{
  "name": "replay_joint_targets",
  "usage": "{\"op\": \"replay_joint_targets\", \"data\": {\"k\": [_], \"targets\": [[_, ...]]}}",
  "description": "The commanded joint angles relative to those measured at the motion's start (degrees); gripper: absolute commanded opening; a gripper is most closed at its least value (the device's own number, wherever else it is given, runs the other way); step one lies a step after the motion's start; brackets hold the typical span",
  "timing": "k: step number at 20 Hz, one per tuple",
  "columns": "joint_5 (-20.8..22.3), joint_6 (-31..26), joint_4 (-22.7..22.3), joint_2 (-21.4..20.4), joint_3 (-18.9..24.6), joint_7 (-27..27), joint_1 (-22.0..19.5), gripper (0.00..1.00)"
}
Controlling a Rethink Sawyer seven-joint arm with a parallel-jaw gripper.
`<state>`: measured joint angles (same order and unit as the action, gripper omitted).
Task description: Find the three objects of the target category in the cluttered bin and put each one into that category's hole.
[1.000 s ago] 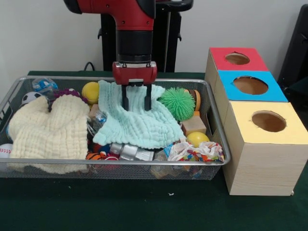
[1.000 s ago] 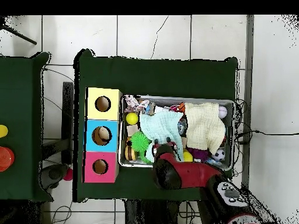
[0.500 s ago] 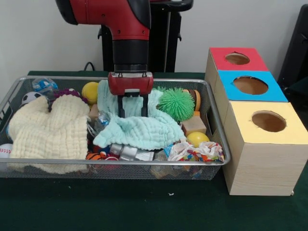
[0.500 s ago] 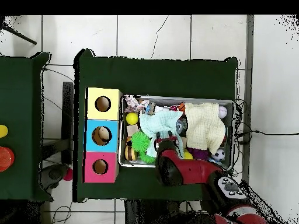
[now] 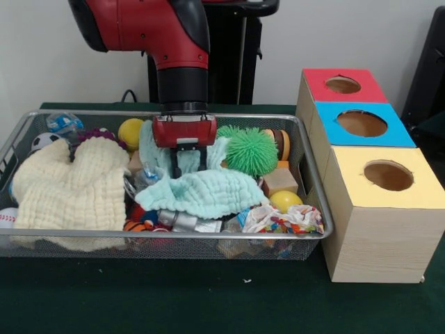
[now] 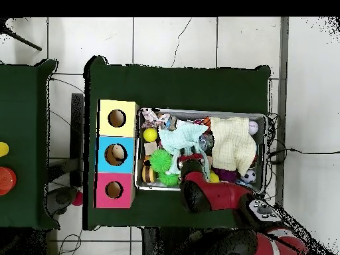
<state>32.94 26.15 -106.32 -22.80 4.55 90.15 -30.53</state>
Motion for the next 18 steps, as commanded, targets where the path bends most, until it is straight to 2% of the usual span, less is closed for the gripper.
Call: {"op": "replay_joint_targets", "data": {"k": [1, 2, 4, 7, 9, 12, 15, 18], "targets": [[4.2, -10.7, 7.3, 7.0, 5.3, 5.3, -4.1, 0.0], [4.4, -9.4, 6.1, 5.1, 5.5, 6.1, -4.0, 0.0], [2.0, -13.9, 2.8, 1.5, 6.7, 6.8, -4.7, 0.0], [-1.6, -22.5, -5.6, -8.6, 13.9, 7.9, -8.4, 0.0], [-5.0, -26.3, -10.3, -13.8, 19.8, 9.7, -11.7, 0.0], [-8.4, -28.0, -15.2, -17.7, 29.7, 11.7, -17.9, 0.0], [-14.1, -32.5, -18.6, -21.6, 34.9, 12.0, -20.6, 0.0], [-19.7, -35.2, -21.4, -23.5, 39.8, 13.4, -23.1, 0.0]]}}
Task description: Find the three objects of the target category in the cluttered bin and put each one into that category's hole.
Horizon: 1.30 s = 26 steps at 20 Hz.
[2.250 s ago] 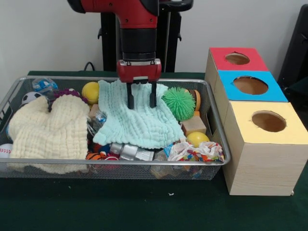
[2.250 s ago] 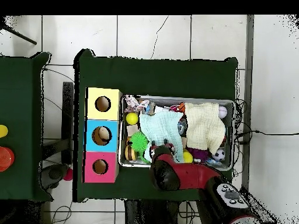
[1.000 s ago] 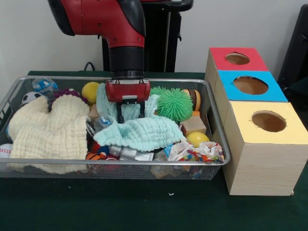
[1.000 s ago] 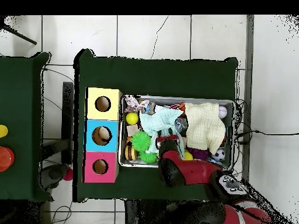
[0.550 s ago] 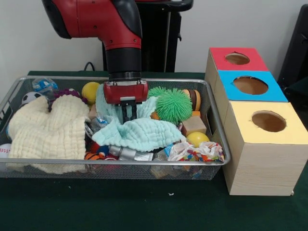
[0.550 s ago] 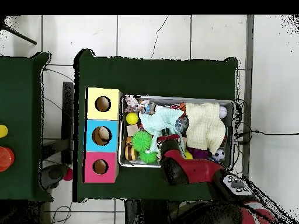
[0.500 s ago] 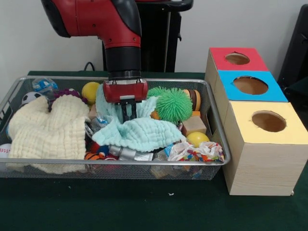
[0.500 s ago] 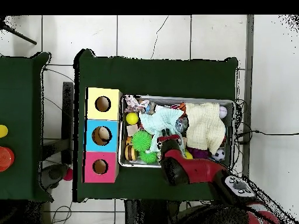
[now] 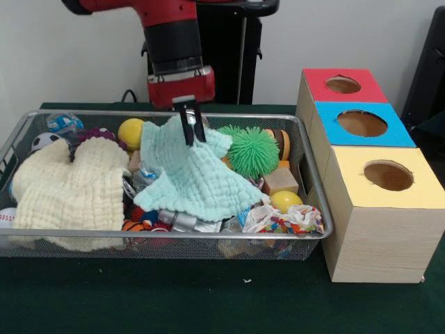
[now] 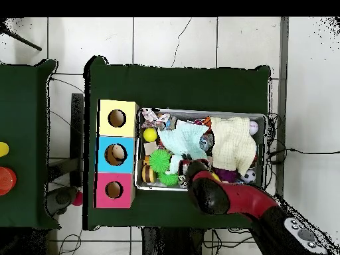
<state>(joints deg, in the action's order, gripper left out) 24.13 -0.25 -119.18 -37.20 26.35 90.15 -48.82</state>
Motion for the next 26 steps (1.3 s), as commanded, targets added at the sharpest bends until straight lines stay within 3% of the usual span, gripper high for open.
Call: {"op": "replay_joint_targets", "data": {"k": [1, 10, 19, 26], "targets": [[-12.3, -9.1, -9.2, -9.1, 19.5, 13.7, -5.6, 0.0], [-18.2, -8.1, -12.0, -11.9, 23.0, 12.9, -7.0, 0.0], [-24.9, -11.5, -14.8, -19.1, 24.4, 13.2, -6.7, 0.0], [-27.1, -9.4, -17.1, -20.8, 22.8, 13.7, -5.0, 0.0]]}}
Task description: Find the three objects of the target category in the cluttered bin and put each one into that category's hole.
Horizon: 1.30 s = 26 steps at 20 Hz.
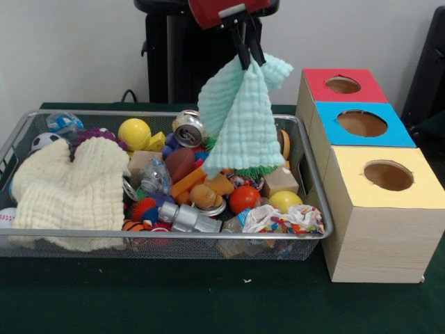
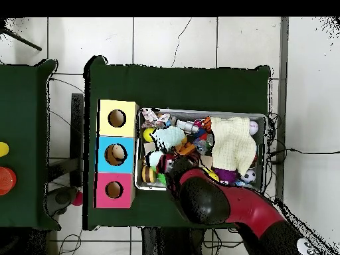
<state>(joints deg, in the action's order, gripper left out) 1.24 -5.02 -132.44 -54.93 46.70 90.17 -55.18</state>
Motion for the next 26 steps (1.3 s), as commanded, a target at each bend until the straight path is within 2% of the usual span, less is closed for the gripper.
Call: {"op": "replay_joint_targets", "data": {"k": [1, 4, 6, 11, 15, 17, 21, 26], "targets": [[-4.7, -4.9, -4.0, -3.9, 2.3, 13.7, 1.7, 0.0], [-6.7, -6.1, -5.1, -6.4, 2.5, 13.9, 2.1, 0.0], [-6.8, -7.9, -5.4, -7.4, 0.3, 12.4, 3.2, 0.0], [1.1, -16.2, -1.8, -9.7, -12.6, 4.9, 7.9, 0.0], [7.2, -23.3, 1.5, -11.1, -17.1, 2.1, 8.8, 0.0], [10.6, -26.8, 3.0, -11.9, -17.7, 0.1, 8.1, 0.0], [16.2, -27.9, 4.4, -11.7, -17.2, -2.4, 5.6, 0.0], [22.4, -28.1, 6.5, -9.4, -16.0, -5.5, 1.7, 0.0]]}}
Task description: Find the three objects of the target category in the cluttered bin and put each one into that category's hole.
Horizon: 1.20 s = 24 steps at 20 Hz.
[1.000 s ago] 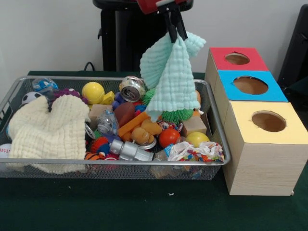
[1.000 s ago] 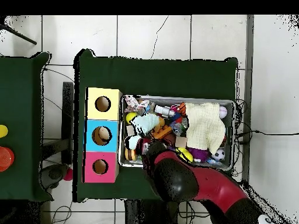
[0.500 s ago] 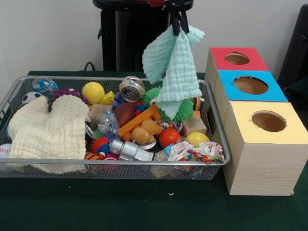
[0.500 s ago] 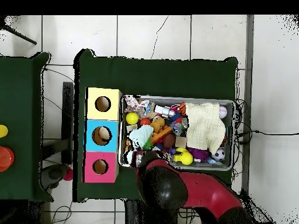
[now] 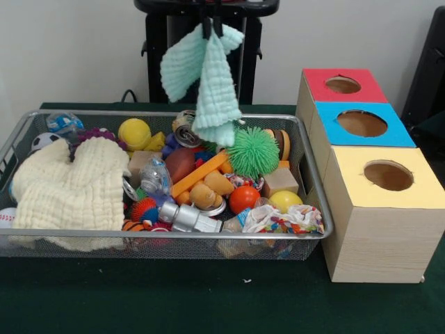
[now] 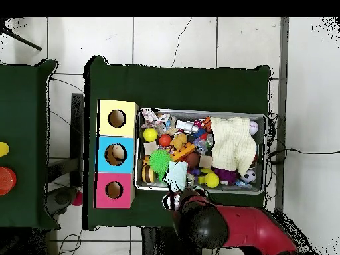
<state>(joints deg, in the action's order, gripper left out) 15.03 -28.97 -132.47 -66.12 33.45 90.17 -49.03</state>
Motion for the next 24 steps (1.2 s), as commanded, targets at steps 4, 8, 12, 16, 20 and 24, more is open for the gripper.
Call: {"op": "replay_joint_targets", "data": {"k": [4, 8, 12, 16, 20, 24], "targets": [[12.5, -3.7, 7.8, 2.8, -0.5, -7.5, -7.3, 0.0], [17.6, -4.0, 9.6, 3.1, 1.2, -9.8, -8.5, 0.0], [19.2, -4.8, 10.5, 3.6, 2.7, -11.3, -10.4, 0.0], [19.8, -4.7, 10.7, 4.2, 4.9, -13.0, -13.0, 0.0], [21.6, -4.4, 11.2, 5.1, 6.3, -13.9, -14.6, 0.0], [24.4, -1.7, 11.1, 7.1, 5.2, -10.8, -15.0, 0.0]]}}
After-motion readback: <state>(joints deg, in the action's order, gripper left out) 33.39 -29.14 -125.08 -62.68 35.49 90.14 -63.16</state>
